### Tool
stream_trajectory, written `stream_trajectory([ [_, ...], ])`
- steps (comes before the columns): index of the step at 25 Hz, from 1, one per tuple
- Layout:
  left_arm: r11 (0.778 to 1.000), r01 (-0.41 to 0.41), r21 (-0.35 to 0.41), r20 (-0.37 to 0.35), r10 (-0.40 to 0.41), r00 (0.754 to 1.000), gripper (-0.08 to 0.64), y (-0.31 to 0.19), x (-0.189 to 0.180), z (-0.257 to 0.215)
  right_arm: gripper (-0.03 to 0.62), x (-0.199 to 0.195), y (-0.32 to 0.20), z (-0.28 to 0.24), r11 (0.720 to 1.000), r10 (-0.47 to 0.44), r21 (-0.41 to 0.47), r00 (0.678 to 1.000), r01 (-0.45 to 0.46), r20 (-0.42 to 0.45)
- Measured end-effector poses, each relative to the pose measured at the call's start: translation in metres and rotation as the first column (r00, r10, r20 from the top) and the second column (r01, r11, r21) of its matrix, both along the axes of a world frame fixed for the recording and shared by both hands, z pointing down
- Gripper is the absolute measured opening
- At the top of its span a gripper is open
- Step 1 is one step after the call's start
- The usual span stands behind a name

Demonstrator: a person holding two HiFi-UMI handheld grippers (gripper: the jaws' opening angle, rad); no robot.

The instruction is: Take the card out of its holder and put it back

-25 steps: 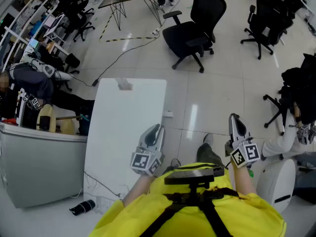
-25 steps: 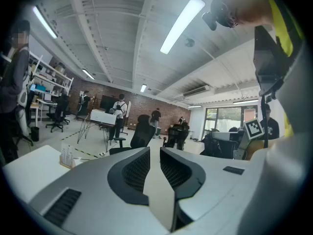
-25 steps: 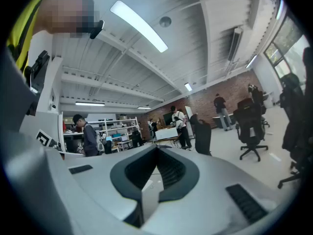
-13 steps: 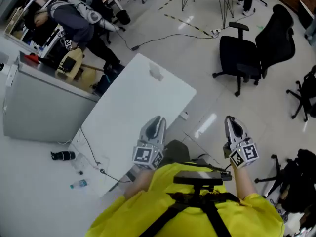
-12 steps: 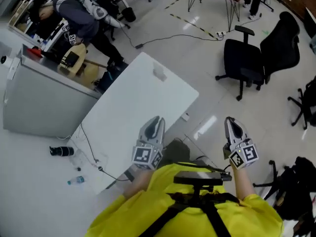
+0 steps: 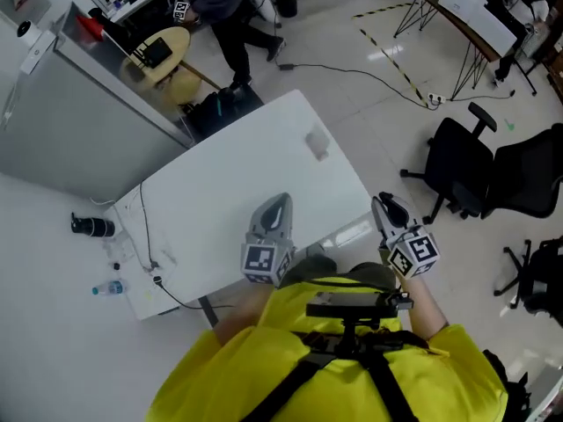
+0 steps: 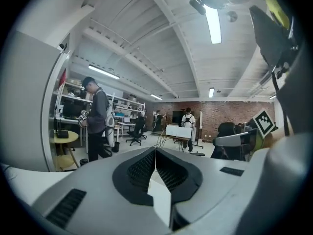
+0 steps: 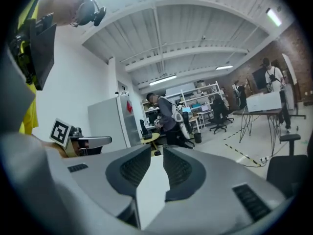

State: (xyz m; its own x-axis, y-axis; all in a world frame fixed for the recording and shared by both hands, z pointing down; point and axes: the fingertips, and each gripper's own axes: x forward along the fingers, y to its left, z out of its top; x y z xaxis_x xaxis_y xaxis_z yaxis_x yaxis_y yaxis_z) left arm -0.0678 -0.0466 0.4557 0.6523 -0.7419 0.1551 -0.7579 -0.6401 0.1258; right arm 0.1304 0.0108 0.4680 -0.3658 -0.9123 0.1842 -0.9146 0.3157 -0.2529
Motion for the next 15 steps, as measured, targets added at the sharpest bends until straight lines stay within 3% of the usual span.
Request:
stream_trajectory([
  [5, 0.998, 0.046, -0.050, -0.037, -0.048, 0.998, 0.003, -0.035, 0.006, 0.016, 0.083, -0.005, -0.078, 0.038, 0.997, -0.073, -0.030, 0.997, 0.074, 0.025],
  [8, 0.990, 0.110, -0.084, -0.002, -0.110, 0.994, 0.003, -0.046, 0.001, 0.035, 0.083, -0.005, -0.116, 0.071, 0.993, -0.097, -0.063, 0.993, 0.102, 0.067],
  [11, 0.980, 0.167, -0.106, 0.048, -0.163, 0.986, 0.003, -0.063, -0.007, 0.059, 0.083, -0.008, -0.157, 0.116, 0.987, -0.115, -0.104, 0.992, 0.120, 0.055],
  [13, 0.970, 0.194, -0.144, 0.079, -0.185, 0.980, 0.003, -0.073, -0.012, 0.083, 0.149, -0.014, -0.180, 0.150, 0.979, -0.137, -0.145, 0.989, 0.143, 0.046],
  [15, 0.957, 0.220, -0.187, 0.089, -0.207, 0.974, 0.003, -0.082, -0.014, 0.102, 0.140, -0.017, -0.201, 0.178, 0.971, -0.143, -0.184, 0.988, 0.151, 0.054],
])
